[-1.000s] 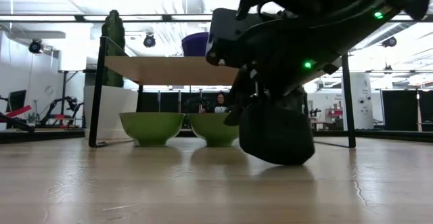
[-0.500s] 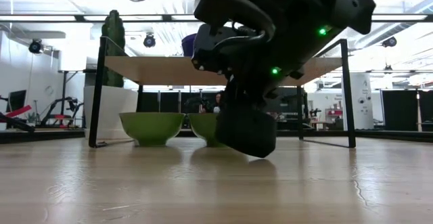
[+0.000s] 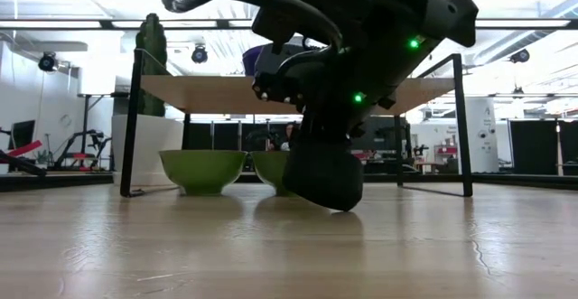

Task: Pick & Place Mini bowls
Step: Stack the right red and white bowl on the red and white bowl on the shelf

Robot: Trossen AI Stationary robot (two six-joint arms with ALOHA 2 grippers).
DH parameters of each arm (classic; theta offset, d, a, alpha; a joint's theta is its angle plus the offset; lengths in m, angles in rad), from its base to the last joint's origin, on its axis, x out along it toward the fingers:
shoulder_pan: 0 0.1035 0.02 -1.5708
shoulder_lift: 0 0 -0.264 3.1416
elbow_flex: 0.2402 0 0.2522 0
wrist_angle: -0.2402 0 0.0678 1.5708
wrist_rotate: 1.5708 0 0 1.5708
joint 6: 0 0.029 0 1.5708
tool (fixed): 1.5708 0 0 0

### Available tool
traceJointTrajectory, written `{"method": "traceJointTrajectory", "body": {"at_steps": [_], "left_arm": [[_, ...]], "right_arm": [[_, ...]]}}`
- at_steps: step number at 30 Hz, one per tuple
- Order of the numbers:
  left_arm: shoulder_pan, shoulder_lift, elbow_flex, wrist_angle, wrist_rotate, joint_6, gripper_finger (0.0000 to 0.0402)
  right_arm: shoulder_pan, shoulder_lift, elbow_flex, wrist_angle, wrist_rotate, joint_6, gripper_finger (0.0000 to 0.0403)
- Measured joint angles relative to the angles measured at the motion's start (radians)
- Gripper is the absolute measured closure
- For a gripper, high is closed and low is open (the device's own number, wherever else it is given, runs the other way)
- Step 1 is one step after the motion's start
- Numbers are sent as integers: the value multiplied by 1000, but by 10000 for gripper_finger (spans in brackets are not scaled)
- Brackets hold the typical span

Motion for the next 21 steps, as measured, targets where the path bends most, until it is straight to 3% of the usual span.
{"method": "traceJointTrajectory", "body": {"at_steps": [6,13,21], "left_arm": [[0,0,0,0,0,1,298],[0,0,0,4,0,-3,298],[0,0,0,11,0,-6,298]], "right_arm": [[-14,0,1,1,-31,7,303],[-17,0,6,-3,-57,8,383],[27,0,78,-54,-99,6,391]]}}
